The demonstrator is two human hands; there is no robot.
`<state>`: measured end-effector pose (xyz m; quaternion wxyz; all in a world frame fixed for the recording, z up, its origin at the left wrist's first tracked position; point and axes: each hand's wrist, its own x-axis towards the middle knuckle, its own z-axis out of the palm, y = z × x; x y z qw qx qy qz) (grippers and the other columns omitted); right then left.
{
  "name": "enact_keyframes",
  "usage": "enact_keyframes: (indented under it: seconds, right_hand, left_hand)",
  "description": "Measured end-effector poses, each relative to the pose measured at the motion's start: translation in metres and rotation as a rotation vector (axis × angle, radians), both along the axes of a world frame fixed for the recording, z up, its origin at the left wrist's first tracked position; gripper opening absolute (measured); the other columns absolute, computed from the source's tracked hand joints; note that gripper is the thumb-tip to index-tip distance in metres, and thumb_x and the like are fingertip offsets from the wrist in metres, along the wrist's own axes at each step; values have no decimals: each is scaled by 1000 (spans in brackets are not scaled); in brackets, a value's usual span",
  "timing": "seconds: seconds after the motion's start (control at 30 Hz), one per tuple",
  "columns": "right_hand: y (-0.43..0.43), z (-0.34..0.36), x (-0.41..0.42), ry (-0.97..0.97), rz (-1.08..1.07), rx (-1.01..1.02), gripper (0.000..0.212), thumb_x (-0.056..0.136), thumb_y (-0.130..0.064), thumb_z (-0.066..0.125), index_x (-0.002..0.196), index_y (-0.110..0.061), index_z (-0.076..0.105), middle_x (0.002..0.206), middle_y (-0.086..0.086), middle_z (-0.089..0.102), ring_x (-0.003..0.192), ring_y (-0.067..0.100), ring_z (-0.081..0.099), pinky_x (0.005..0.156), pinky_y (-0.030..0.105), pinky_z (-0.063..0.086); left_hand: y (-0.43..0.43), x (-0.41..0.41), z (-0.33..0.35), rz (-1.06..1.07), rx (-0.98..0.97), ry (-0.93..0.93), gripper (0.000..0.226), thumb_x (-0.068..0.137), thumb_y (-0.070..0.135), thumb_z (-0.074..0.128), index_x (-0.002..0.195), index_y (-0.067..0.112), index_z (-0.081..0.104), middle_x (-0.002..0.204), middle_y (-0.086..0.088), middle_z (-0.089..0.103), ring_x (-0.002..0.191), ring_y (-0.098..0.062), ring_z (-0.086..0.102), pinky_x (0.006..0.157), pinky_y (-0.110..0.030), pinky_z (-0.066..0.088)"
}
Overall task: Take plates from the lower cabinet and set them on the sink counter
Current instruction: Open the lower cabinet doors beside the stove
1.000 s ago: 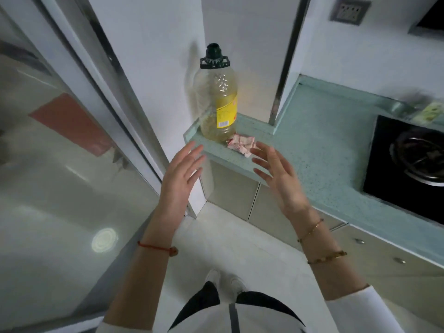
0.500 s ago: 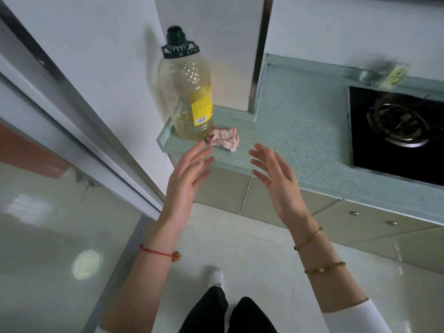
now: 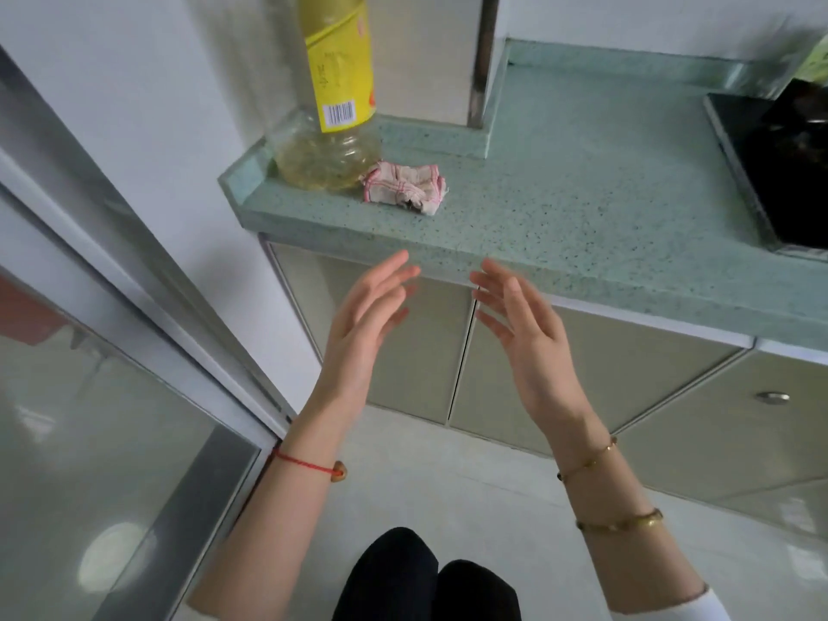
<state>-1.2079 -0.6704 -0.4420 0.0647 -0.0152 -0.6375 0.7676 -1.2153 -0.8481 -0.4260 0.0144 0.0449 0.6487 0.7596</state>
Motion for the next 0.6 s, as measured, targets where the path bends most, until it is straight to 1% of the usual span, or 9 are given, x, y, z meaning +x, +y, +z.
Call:
enact_keyframes:
  seconds: [0.1,0.23,0.33,0.4,0.47,0.6]
  right_hand:
    - [1,-47,-13,89,-2,12,37,95,-41,45,125,-27,63,126,-1,67,119,16,60,108,41,44]
    - [6,-96,-29,229,14,35,35,97,-42,44,123,-31,65,125,-3,68,119,14,61,105,36,46]
    - [10,-120,-40,300,23,48,34,97,-41,44,122,-32,65,125,-6,68,119,11,61,102,32,47]
    - [12,-129,-45,333,21,46,35,96,-41,44,123,-31,64,125,-6,68,119,10,61,102,32,47]
    - [15,-135,-48,357,10,41,37,96,-41,44,125,-29,63,125,-5,68,119,11,61,103,34,47]
    - [19,-142,-52,347,-14,32,36,101,-33,42,131,-22,59,129,-3,66,121,14,60,108,41,45]
  left_hand:
    - [5,-18,-50,-2,4,70,47,90,27,55,137,22,57,134,3,65,126,-14,59,113,-42,41]
    - [15,-40,-99,4,14,188,45,90,26,56,135,20,58,132,2,66,124,-13,60,107,-32,45]
    - [26,-57,-119,21,56,244,43,90,24,57,132,22,61,132,4,66,122,-14,62,105,-33,47]
    - [33,-67,-127,11,115,235,41,90,22,59,131,24,61,132,4,66,121,-16,63,105,-38,47]
    - [39,-77,-132,-18,161,206,38,95,17,57,133,24,58,132,3,66,121,-17,63,106,-41,48]
    - [49,-89,-134,-20,276,96,49,96,11,58,144,15,46,130,-2,67,117,-20,66,99,-38,54]
